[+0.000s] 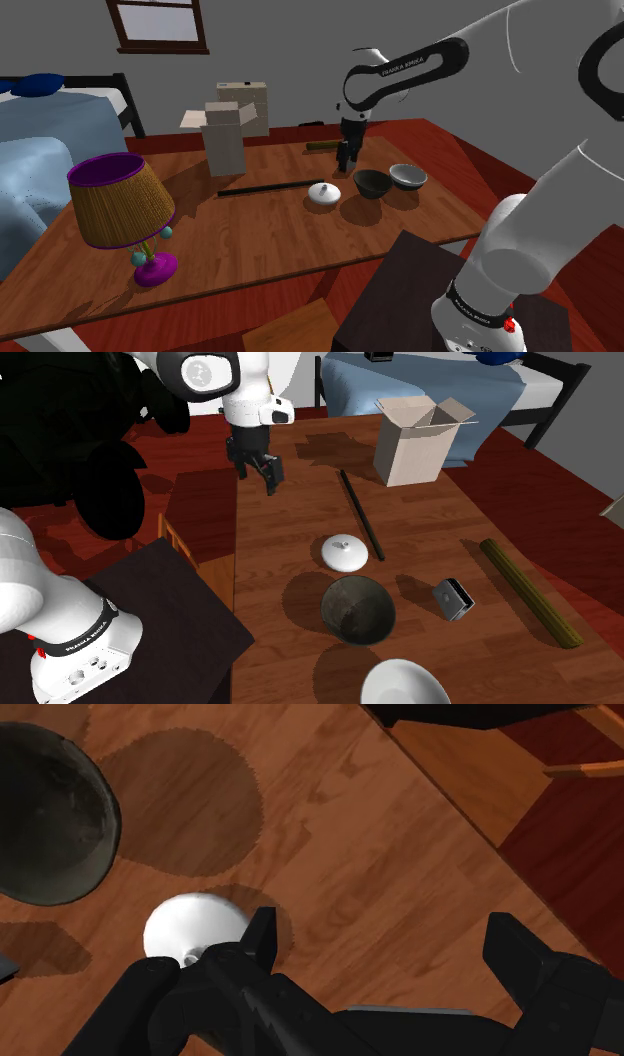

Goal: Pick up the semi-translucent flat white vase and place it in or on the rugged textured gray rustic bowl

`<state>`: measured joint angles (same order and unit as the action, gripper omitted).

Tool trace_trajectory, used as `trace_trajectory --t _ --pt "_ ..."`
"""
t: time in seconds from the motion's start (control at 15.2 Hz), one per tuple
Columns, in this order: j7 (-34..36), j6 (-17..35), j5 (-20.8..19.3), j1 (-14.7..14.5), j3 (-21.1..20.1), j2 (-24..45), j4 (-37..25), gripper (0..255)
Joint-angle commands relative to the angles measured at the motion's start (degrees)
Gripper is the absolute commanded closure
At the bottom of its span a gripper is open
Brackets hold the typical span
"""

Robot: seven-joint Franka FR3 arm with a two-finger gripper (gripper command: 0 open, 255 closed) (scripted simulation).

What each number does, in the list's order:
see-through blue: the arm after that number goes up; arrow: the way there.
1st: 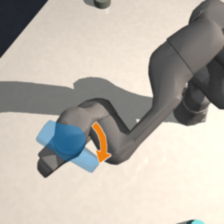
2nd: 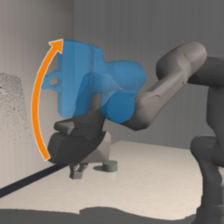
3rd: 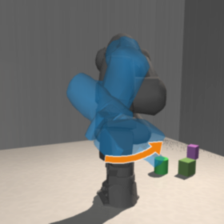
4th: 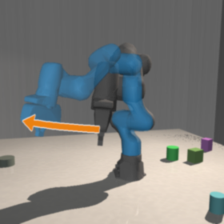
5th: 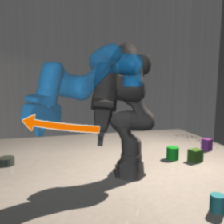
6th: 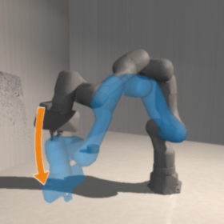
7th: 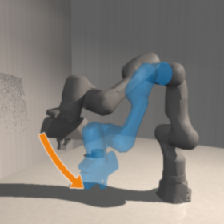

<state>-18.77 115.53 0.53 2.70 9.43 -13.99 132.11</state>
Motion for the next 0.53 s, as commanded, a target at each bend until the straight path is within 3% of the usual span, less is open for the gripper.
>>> trace_trajectory --t 0.0,0.46 --pt "-1.7 2.6 0.3 0.4 1.0 4.2 -1.7 0" --pt "-6.9 9.0 3.1 1.9 3.1 19.1 -9.8 0"
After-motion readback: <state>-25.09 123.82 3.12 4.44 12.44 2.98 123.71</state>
